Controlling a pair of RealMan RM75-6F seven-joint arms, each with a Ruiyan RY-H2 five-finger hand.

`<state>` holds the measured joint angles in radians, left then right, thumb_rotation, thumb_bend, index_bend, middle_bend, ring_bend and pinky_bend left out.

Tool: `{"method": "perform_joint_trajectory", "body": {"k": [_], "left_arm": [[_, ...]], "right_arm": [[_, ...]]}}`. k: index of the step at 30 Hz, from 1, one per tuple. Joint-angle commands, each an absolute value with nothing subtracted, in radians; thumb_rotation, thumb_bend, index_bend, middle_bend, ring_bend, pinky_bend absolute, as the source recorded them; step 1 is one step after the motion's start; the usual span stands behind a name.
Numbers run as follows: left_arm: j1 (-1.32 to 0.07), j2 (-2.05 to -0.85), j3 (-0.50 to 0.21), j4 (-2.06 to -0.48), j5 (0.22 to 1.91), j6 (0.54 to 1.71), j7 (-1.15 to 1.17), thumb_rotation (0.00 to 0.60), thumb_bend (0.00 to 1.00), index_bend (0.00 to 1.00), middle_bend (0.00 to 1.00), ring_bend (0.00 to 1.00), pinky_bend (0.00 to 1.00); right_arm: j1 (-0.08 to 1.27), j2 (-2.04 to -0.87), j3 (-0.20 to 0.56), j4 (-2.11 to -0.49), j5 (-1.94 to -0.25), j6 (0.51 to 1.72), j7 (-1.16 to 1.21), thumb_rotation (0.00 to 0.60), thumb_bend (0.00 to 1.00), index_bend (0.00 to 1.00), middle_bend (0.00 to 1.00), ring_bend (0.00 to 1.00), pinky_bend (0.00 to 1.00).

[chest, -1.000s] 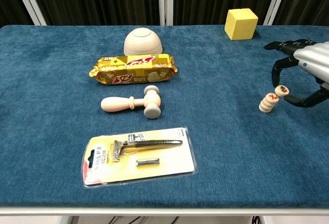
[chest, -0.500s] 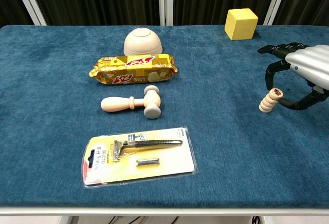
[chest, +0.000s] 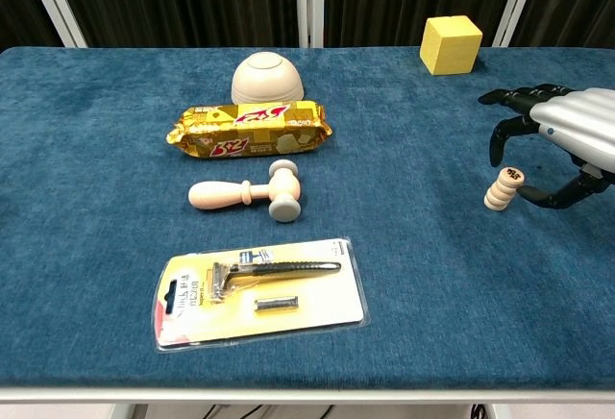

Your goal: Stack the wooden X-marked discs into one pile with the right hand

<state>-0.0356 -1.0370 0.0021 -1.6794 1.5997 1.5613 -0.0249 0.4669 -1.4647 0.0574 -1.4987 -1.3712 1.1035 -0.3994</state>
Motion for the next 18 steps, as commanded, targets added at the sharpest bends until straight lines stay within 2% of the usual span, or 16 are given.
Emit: {"method": "perform_joint_trajectory", "body": {"k": [1,6,11,12,16,18], "left_arm": [[-0.036,-1.037,0.002,-1.679,1.600,1.561,-0.025,0.600,0.14,0.08,0.00,0.00,0.00],[-0.036,-1.037,0.002,-1.679,1.600,1.561,-0.025,0.600,0.14,0.08,0.00,0.00,0.00],[-0.036,-1.037,0.002,-1.678,1.601,1.561,-0.022,0.600,0.14,0.08,0.00,0.00,0.00],[-0.036,-1.037,0.002,-1.678,1.601,1.561,-0.022,0.600,0.14,0.08,0.00,0.00,0.00],[-0.035,-1.038,0.001,-1.677,1.599,1.564,-0.023,0.600,0.14,0.08,0.00,0.00,0.00],[-0.035,-1.037,0.000,-1.676,1.596,1.563,-0.025,0.600,0.14,0.08,0.00,0.00,0.00]], "right_arm": [[0.467,-1.463,0.058,-1.502,-1.371,1.104,-0.397,0.600,0.30,0.30,0.01,0.00,0.00],[0.462,-1.446,0.057,-1.524,-1.387,1.122,-0.384,0.600,0.30,0.27,0.01,0.00,0.00],[0.426,-1.381,0.044,-1.558,-1.407,1.178,-0.366,0.600,0.30,0.24,0.01,0.00,0.00],[0.414,-1.362,0.039,-1.565,-1.406,1.191,-0.365,0.600,0.30,0.22,0.00,0.00,0.00],[0.323,-1.269,0.002,-1.585,-1.406,1.290,-0.344,0.600,0.29,0.02,0.00,0.00,0.00],[0.272,-1.240,-0.014,-1.572,-1.414,1.353,-0.308,0.600,0.28,0.00,0.00,0.00,0.00]]}}
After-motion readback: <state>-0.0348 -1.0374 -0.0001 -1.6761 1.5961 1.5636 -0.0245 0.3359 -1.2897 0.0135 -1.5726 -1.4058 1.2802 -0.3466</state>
